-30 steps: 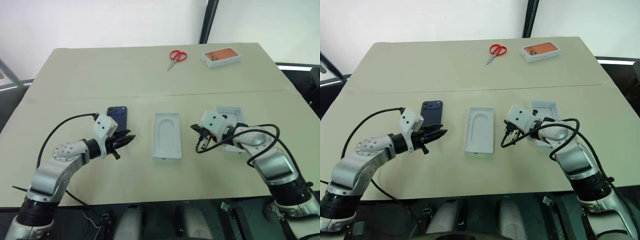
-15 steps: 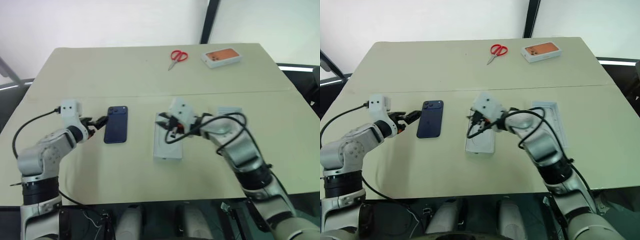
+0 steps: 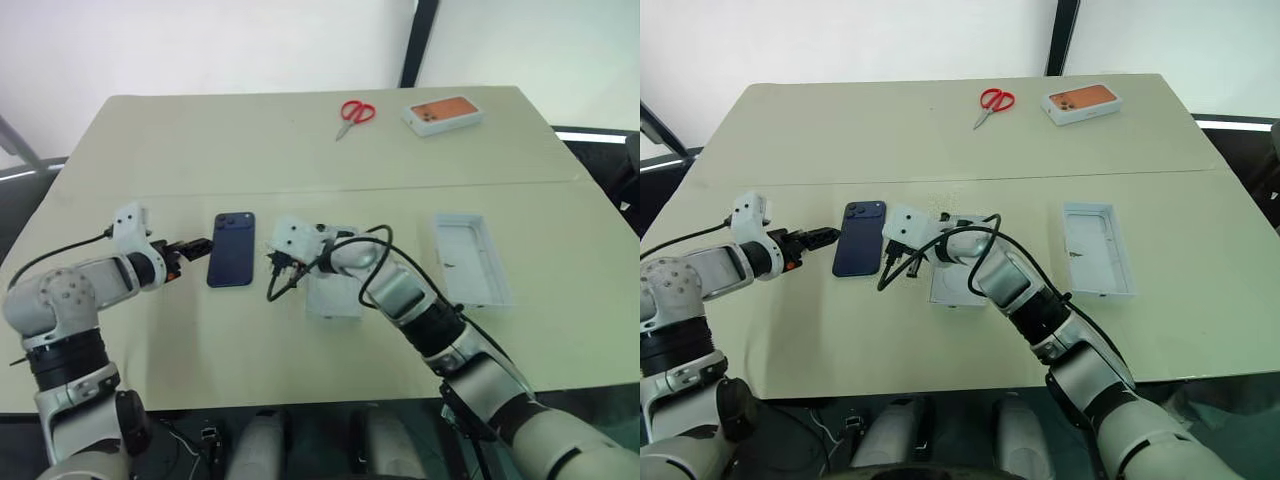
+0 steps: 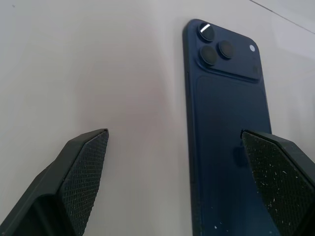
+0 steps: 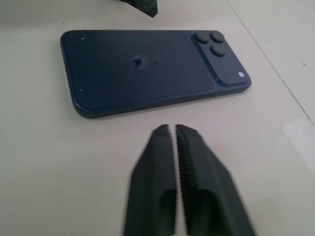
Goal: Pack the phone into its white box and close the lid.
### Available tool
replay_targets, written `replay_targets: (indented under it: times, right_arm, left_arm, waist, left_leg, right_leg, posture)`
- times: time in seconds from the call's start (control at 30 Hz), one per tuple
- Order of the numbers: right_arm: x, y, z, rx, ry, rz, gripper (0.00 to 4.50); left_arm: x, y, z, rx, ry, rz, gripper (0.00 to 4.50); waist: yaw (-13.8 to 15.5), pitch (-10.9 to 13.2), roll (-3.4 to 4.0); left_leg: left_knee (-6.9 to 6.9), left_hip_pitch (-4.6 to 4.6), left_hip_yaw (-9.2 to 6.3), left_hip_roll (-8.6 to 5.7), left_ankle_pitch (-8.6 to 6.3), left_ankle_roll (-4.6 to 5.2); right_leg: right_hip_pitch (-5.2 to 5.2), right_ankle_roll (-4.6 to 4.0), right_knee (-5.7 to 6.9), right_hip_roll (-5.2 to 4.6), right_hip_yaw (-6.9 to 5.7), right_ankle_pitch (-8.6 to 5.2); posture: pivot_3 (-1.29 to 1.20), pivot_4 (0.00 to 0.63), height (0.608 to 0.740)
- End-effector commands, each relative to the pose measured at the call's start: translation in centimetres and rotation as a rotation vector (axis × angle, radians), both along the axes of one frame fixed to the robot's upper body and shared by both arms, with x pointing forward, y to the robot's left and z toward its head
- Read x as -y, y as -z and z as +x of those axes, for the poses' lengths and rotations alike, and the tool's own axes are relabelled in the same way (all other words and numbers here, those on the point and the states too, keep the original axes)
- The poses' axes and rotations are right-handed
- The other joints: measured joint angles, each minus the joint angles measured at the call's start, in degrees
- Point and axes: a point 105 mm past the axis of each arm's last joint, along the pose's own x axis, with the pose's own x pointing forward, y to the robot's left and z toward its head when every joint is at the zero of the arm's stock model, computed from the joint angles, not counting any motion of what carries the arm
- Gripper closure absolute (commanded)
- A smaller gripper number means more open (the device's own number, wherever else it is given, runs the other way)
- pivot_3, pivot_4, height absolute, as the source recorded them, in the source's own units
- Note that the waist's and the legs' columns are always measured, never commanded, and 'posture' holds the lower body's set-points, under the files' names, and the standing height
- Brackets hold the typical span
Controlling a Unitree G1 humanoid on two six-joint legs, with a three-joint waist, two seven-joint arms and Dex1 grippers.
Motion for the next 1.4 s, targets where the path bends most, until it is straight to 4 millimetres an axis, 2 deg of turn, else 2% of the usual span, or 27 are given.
replay_targets:
  times: [0.03,0.23,0.37,0.67,0.77,0.97,1.13,1.2,1.3,1.4]
  right_arm:
    - [-1.7,-0.8,0.0,0.061,-0.036,0.002,4.45]
    - [-3.3,0.0,0.4,0.084,-0.041,-0.022,4.45]
    - [-3.9,0.7,0.4,0.081,-0.057,-0.031,4.45]
    - [-4.2,1.0,0.3,0.091,-0.078,-0.027,4.45]
    - [-4.1,1.1,0.3,0.092,-0.074,-0.028,4.45]
    - [-3.7,1.2,0.4,0.092,-0.065,-0.027,4.45]
    - [-3.6,1.5,0.4,0.098,-0.063,-0.032,4.45]
    - [-3.3,1.0,0.7,0.117,-0.043,-0.029,4.45]
    - [-1.5,-1.2,1.7,0.173,0.013,-0.017,4.45]
    - [0.0,-1.4,2.2,0.182,0.046,-0.057,4.45]
  left_arm:
    - [1.7,0.8,-0.7,-0.056,0.079,-0.068,0.00]
    - [3.9,1.8,-1.2,-0.147,0.179,-0.170,0.00]
    - [4.7,2.3,-1.4,-0.165,0.212,-0.216,0.00]
    - [6.6,1.9,-1.5,-0.155,0.290,-0.287,0.00]
    - [6.9,1.9,-1.4,-0.156,0.297,-0.286,0.00]
    - [5.7,1.4,-0.9,-0.144,0.240,-0.311,0.00]
    - [6.1,1.7,-1.1,-0.161,0.262,-0.292,0.00]
    - [6.3,2.0,-1.2,-0.168,0.260,-0.291,0.00]
    - [6.0,2.1,-1.3,-0.165,0.240,-0.291,0.00]
    - [5.8,2.1,-1.4,-0.165,0.236,-0.285,0.00]
  waist:
    - [0.0,0.0,0.01]
    - [0.1,0.0,0.01]
    - [0.1,-0.2,0.02]
    - [0.3,-0.3,0.02]
    - [0.4,-0.3,0.01]
    - [0.4,-0.3,0.02]
    - [0.4,-0.4,0.02]
    - [0.4,-0.4,0.02]
    - [0.5,-0.4,0.02]
    - [0.5,-0.4,0.01]
  left_leg:
    - [-0.01,0.00,0.00,0.00,0.00,-0.01]
    - [-0.01,0.01,-0.02,-0.01,0.01,-0.02]
    - [-0.01,0.03,-0.03,-0.02,0.01,-0.03]
    - [-0.03,0.05,-0.05,-0.02,0.01,-0.03]
    - [-0.03,0.05,-0.07,-0.03,0.01,-0.03]
    - [-0.04,0.06,-0.08,-0.05,0.02,-0.04]
    - [-0.03,0.06,-0.08,-0.05,0.02,-0.04]
    - [-0.03,0.06,-0.08,-0.05,0.02,-0.04]
    - [-0.03,0.06,-0.08,-0.05,0.02,-0.04]
    - [-0.03,0.04,-0.08,-0.07,0.02,-0.04]
  right_leg:
    - [0.00,0.00,0.00,0.00,0.00,0.00]
    - [0.01,0.00,0.01,-0.02,-0.01,0.00]
    - [0.03,0.00,0.01,-0.05,0.00,0.00]
    - [0.07,0.00,-0.01,-0.09,0.00,0.00]
    - [0.08,0.00,-0.01,-0.10,-0.01,0.00]
    - [0.09,0.00,-0.02,-0.09,-0.02,0.00]
    - [0.09,0.00,-0.02,-0.10,-0.02,0.00]
    - [0.09,0.00,-0.02,-0.10,-0.01,0.00]
    - [0.09,0.00,-0.02,-0.10,-0.02,0.00]
    - [0.10,0.00,-0.05,-0.12,-0.01,0.00]
  posture:
    - [0.00,0.150,0.740]
    - [0.00,0.150,0.740]
    - [0.00,0.150,0.740]
    - [0.00,0.150,0.740]
    - [0.00,0.150,0.740]
    - [0.00,0.150,0.740]
    - [0.00,0.150,0.740]
    - [0.00,0.150,0.740]
    - [0.00,0.150,0.740]
    - [0.00,0.150,0.740]
